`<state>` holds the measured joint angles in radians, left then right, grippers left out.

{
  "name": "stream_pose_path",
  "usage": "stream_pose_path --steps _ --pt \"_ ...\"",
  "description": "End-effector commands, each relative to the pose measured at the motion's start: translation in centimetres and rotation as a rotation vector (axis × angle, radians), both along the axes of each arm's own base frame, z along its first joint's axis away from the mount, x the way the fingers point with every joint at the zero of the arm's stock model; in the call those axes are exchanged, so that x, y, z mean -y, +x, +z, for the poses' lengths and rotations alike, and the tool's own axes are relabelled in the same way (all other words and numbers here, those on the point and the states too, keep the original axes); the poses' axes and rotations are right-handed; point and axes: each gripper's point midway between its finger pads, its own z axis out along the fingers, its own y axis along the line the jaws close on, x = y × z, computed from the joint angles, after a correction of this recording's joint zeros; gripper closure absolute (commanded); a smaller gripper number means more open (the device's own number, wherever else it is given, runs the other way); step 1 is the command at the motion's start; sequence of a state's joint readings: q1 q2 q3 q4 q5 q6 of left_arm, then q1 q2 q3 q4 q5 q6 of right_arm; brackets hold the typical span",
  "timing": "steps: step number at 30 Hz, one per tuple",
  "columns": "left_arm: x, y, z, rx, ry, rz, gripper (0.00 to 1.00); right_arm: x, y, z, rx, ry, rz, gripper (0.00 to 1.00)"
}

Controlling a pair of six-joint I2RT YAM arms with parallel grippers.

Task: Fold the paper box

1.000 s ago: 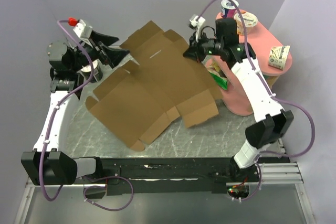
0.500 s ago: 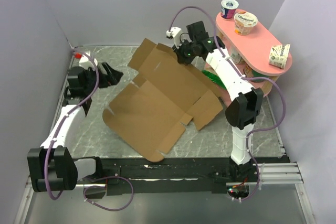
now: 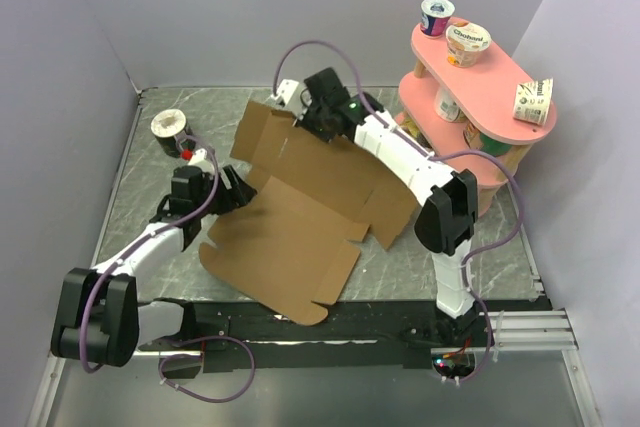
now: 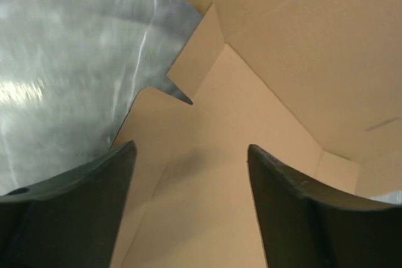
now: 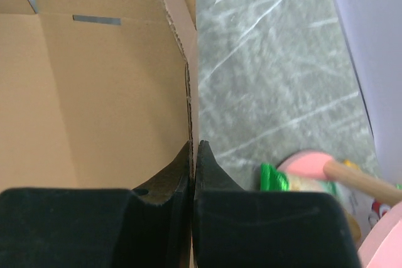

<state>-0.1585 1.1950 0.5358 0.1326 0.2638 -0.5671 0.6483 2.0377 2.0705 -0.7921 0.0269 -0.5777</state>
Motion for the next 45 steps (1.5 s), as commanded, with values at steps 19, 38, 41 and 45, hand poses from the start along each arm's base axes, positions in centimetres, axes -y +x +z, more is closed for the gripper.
stream_pose_path --steps 19,38,41,45 --pt "2.5 -0.7 -2.6 0.063 -0.053 -0.019 0.49 -3.3 -11.3 1.8 0.175 -0.055 -0.081 1.00" --pt "3.3 1.5 -1.5 0.235 -0.005 -0.050 0.41 -4.0 -12.5 0.0 0.122 0.008 -0.080 1.00" --pt "3.6 1.8 -2.3 0.193 -0.003 -0.055 0.43 -4.0 -12.4 -0.1 0.121 0.004 -0.085 1.00" --pt "4.0 1.2 -3.0 0.177 -0.023 -0.082 0.54 -4.1 -12.1 -0.1 0.119 0.011 -0.088 1.00"
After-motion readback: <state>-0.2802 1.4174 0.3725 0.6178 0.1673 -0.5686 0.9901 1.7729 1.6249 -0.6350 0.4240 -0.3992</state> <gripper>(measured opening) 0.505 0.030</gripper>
